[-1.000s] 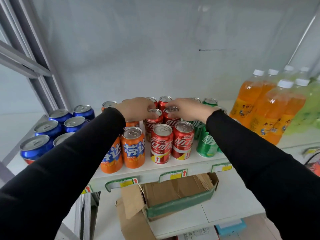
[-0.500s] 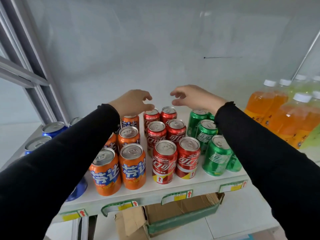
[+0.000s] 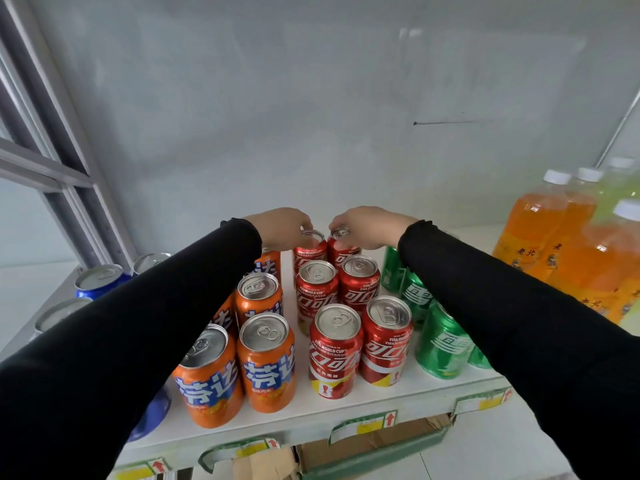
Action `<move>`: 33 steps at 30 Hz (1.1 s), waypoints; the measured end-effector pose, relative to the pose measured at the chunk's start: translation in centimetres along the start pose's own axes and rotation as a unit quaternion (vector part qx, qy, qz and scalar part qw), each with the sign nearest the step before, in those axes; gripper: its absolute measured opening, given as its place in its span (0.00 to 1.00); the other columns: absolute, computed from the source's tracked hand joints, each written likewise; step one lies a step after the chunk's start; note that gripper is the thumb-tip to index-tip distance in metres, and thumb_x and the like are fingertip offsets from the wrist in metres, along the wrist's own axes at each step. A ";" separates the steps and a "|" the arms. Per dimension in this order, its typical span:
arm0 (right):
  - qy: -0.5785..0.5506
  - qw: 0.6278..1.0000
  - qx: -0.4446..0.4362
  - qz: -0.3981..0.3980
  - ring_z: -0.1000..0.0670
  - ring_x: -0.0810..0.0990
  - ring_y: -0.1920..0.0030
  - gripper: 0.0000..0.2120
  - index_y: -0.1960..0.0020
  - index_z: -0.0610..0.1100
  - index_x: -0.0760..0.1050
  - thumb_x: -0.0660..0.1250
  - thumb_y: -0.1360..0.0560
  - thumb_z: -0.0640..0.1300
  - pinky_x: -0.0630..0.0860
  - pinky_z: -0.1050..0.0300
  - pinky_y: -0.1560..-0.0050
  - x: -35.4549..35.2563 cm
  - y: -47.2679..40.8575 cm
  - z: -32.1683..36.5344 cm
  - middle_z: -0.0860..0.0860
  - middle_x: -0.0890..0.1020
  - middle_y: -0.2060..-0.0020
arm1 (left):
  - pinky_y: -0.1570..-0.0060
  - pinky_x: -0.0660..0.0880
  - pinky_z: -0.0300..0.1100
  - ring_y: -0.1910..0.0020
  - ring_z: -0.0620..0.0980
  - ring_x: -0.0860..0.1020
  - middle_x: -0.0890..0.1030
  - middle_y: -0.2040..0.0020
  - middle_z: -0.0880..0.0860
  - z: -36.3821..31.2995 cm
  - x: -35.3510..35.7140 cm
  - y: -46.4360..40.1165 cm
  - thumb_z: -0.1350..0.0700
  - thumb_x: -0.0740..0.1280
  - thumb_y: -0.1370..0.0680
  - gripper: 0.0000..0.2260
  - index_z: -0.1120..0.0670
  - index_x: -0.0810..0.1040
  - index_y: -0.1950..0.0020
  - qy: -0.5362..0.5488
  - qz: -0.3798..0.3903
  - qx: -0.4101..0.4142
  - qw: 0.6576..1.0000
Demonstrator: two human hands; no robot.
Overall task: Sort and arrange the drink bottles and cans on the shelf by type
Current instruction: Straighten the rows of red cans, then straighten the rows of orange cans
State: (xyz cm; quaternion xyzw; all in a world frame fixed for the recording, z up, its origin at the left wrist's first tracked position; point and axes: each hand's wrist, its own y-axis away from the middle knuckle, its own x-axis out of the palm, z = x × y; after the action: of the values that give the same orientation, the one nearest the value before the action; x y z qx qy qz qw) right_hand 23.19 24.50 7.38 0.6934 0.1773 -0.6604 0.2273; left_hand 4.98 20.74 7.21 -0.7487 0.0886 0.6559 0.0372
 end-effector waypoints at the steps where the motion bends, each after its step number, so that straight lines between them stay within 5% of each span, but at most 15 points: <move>1: -0.006 1.000 -0.001 0.005 0.44 0.74 0.33 0.24 0.25 0.48 0.69 0.65 0.19 0.52 0.70 0.54 0.40 -0.1 0.0 0.0 0.48 0.75 0.29 | 0.42 0.70 0.43 0.41 0.51 0.75 0.78 0.33 0.53 0.0 0.1 -0.1 0.43 0.64 0.19 0.22 0.54 0.74 0.30 -0.004 -0.003 -0.003 1.000; 4: -0.023 1.000 -0.001 0.009 0.44 0.74 0.32 0.25 0.24 0.49 0.68 0.66 0.19 0.51 0.70 0.56 0.42 -0.2 -0.3 -0.1 0.49 0.73 0.28 | 0.40 0.70 0.44 0.43 0.49 0.74 0.77 0.32 0.53 -0.2 0.1 -0.2 0.43 0.64 0.19 0.22 0.53 0.74 0.29 -0.011 0.003 -0.003 1.000; 9: -0.053 0.999 -0.007 -0.008 0.46 0.66 0.25 0.31 0.20 0.51 0.61 0.65 0.20 0.57 0.64 0.52 0.29 -1.5 0.1 0.6 0.50 0.65 0.22 | 0.26 0.58 0.46 0.23 0.51 0.63 0.62 0.20 0.50 1.6 -2.6 2.3 0.39 0.62 0.19 0.33 0.49 0.57 0.18 0.075 0.055 -0.002 0.996; 13: -0.147 0.984 -0.070 -0.077 0.48 0.74 0.31 0.27 0.25 0.49 0.68 0.66 0.20 0.57 0.70 0.54 0.35 -3.2 -0.6 4.0 0.50 0.73 0.28 | 0.27 0.59 0.45 0.25 0.50 0.67 0.68 0.22 0.49 6.2 -5.9 5.4 0.42 0.65 0.20 0.29 0.49 0.65 0.21 0.070 0.035 -0.070 0.994; 18: -0.126 0.983 -0.133 -0.003 0.49 0.70 0.28 0.30 0.23 0.48 0.66 0.66 0.21 0.58 0.67 0.54 0.30 -2.2 -1.9 9.0 0.50 0.70 0.26 | 0.26 0.64 0.52 0.30 0.51 0.72 0.75 0.28 0.49 10.1 -4.7 8.1 0.38 0.71 0.26 0.33 0.48 0.70 0.24 0.021 0.061 -0.147 0.987; 23: -0.089 0.988 -0.125 0.020 0.45 0.71 0.30 0.32 0.24 0.48 0.68 0.72 0.24 0.55 0.70 0.52 0.33 -0.4 -3.4 10.1 0.48 0.72 0.27 | 0.39 0.77 0.50 0.44 0.53 0.81 0.79 0.36 0.51 9.8 -1.6 8.7 0.44 0.74 0.26 0.26 0.49 0.75 0.30 0.033 0.029 -0.115 0.992; 33: -0.077 0.988 -0.132 0.025 0.44 0.73 0.32 0.29 0.24 0.49 0.67 0.72 0.23 0.49 0.72 0.49 0.34 0.0 -3.8 10.2 0.48 0.73 0.28 | 0.35 0.68 0.47 0.35 0.53 0.73 0.76 0.31 0.52 9.4 -1.4 9.0 0.52 0.72 0.23 0.23 0.49 0.72 0.29 0.027 0.023 -0.091 0.995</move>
State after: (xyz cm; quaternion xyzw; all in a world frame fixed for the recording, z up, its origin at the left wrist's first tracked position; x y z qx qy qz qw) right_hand 12.59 22.03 6.79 0.6088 0.2270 -0.6768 0.3461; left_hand -6.02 13.69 7.80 -0.7643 0.0465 0.6414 -0.0490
